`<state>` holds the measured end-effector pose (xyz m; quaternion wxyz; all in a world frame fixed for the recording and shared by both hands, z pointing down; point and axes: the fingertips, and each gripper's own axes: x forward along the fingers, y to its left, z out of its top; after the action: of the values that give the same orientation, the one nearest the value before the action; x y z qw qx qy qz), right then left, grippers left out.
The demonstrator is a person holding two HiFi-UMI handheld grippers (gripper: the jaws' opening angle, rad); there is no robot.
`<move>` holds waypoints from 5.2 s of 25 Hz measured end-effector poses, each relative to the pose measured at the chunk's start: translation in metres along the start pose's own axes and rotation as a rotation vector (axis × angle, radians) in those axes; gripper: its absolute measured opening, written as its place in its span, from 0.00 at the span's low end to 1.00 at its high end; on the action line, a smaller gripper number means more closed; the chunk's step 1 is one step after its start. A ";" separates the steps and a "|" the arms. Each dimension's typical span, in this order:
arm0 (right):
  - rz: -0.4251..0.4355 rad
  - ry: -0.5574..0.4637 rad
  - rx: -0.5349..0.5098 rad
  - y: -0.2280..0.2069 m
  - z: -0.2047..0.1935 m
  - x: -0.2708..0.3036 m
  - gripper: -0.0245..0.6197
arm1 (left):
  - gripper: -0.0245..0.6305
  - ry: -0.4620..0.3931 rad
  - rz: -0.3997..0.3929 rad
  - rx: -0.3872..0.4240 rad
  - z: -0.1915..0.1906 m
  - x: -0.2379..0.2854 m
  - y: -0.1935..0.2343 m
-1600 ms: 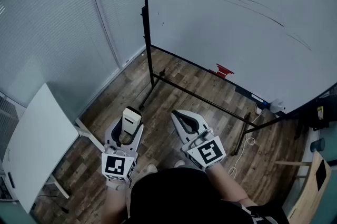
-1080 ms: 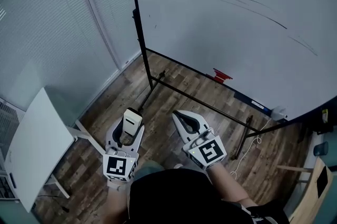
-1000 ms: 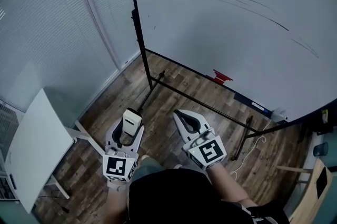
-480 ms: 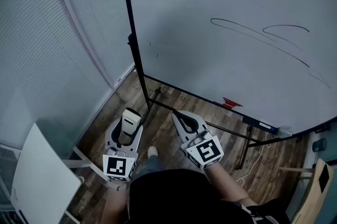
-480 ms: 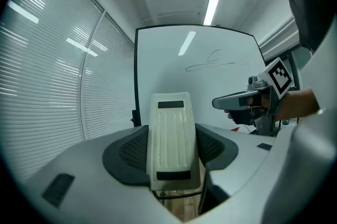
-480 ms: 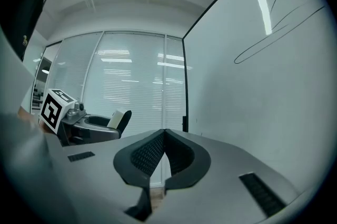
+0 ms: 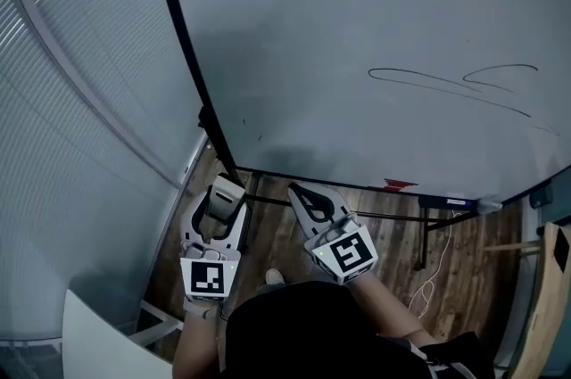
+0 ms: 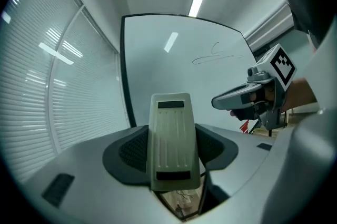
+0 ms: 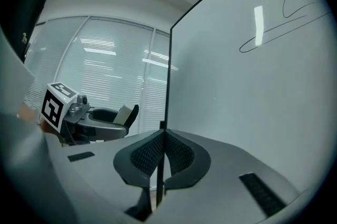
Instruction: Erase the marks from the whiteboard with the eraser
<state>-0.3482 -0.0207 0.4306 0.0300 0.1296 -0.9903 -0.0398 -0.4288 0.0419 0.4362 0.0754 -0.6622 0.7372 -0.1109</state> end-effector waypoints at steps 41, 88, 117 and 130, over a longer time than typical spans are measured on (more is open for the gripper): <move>-0.585 0.142 0.023 -0.183 -0.029 -0.217 0.08 | 0.44 -0.457 -0.031 0.544 0.244 0.223 -0.214; -0.368 0.145 0.097 -0.214 -0.058 -0.242 0.08 | 0.43 -0.480 -0.033 0.535 0.272 0.227 -0.228; -0.573 0.132 0.142 -0.245 -0.051 -0.329 0.08 | 0.44 -0.541 -0.068 0.662 0.338 0.244 -0.306; -0.558 0.190 0.142 -0.160 -0.058 -0.234 0.08 | 0.44 -0.449 -0.114 0.813 0.238 0.223 -0.225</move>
<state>-0.0779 -0.1185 0.4629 0.1011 0.4016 -0.9095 0.0351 -0.1767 -0.2167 0.2741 0.4801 -0.6258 0.5620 -0.2489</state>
